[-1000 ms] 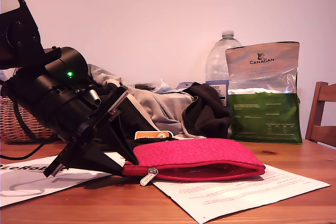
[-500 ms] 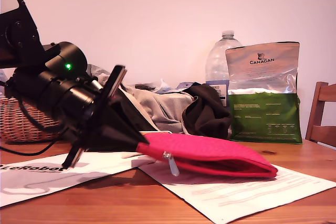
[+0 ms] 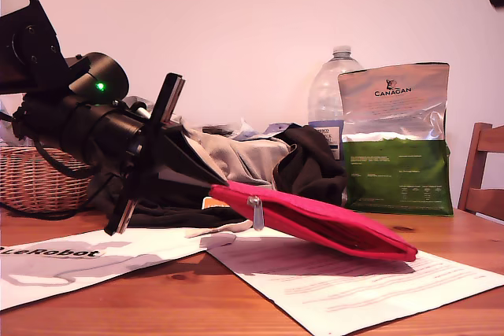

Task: Close the zipper in the zip bag in front of you

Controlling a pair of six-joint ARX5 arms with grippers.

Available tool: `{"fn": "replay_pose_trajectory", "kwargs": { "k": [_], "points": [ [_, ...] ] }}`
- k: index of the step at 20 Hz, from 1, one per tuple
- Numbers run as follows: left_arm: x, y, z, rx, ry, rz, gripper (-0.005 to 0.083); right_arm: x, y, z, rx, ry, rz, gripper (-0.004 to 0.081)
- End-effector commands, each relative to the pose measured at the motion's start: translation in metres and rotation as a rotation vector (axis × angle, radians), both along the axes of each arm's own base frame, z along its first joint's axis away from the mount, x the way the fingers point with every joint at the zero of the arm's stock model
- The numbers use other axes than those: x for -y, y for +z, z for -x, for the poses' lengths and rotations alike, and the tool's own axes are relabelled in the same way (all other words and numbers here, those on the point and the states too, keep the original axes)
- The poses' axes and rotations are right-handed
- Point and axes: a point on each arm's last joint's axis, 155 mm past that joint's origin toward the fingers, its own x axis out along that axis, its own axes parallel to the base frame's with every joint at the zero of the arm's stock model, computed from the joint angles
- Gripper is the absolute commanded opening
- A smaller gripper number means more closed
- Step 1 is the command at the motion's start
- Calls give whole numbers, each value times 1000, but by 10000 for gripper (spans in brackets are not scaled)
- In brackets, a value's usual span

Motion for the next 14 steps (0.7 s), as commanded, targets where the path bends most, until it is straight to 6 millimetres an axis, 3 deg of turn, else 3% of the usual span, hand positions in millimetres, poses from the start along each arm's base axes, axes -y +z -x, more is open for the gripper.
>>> {"fn": "replay_pose_trajectory", "kwargs": {
  "k": [1,4,8,11,14],
  "points": [
    [1,32,-3,80,-10,44,-21,-4,6,-1,73,34,44,66],
    [1,52,-1,107,-11,67,-21,-13,6,-4,148,89,122,182],
    [2,61,0,106,-14,85,-21,-38,-4,-9,258,216,275,299],
    [3,63,3,92,-24,98,-21,-57,-5,-32,331,210,343,342],
    [3,64,2,83,-17,100,-21,-80,-28,-52,308,221,387,389]
  ]
}}
